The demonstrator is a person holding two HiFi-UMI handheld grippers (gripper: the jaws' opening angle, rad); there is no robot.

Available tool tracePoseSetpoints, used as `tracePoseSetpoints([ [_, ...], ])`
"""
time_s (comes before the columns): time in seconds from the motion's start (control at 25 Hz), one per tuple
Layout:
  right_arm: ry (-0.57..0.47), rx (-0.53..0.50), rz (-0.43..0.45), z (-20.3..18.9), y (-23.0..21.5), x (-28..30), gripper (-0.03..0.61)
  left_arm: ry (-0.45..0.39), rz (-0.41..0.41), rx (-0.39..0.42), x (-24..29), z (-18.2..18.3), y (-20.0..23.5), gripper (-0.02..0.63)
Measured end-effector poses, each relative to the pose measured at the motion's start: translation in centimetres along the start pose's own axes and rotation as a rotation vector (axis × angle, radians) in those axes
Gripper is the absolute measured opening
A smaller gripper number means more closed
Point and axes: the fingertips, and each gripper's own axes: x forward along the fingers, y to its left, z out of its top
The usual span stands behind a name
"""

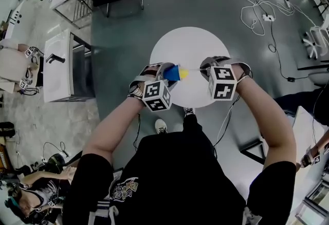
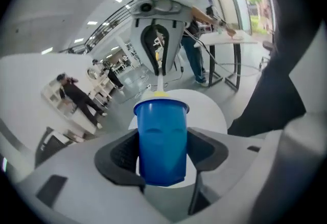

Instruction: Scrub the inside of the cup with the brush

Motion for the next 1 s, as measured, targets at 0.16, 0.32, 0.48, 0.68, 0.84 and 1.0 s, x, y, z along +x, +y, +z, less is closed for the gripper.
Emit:
tracePoseSetpoints([
  [0.16,0.041,-0.195,-0.153,-0.2,-1.1,-0.4,0.048,-0.049,-0.134,-0.231,-0.2,-0.1,-0.1,0.267],
  [0.32,0.06,-0.309,-0.276,0.2,-2.2,-1.0,0.048,-0.05,-0.181,-0.276,-0.1,-0.9,-0.2,0.267],
  [0.48,0.065,-0.351,-0.35,0.4,-2.8,-1.6,0.048,-0.039,-0.199,-0.28,-0.1,-1.7,-0.5,0.265],
  [0.68,0.082,-0.426,-0.404,0.4,-3.0,-1.6,0.048,-0.052,-0.249,-0.328,-0.3,-1.8,-0.7,0.265],
  [0.84,0.059,-0.412,-0.396,1.1,-2.2,-0.9,0.048,-0.056,-0.255,-0.33,-0.2,-1.4,-0.7,0.265],
  [1.0,0.035,-0.32,-0.351,1.5,-1.9,-1.1,0.048,-0.046,-0.226,-0.281,-0.2,-0.7,-0.4,0.264],
])
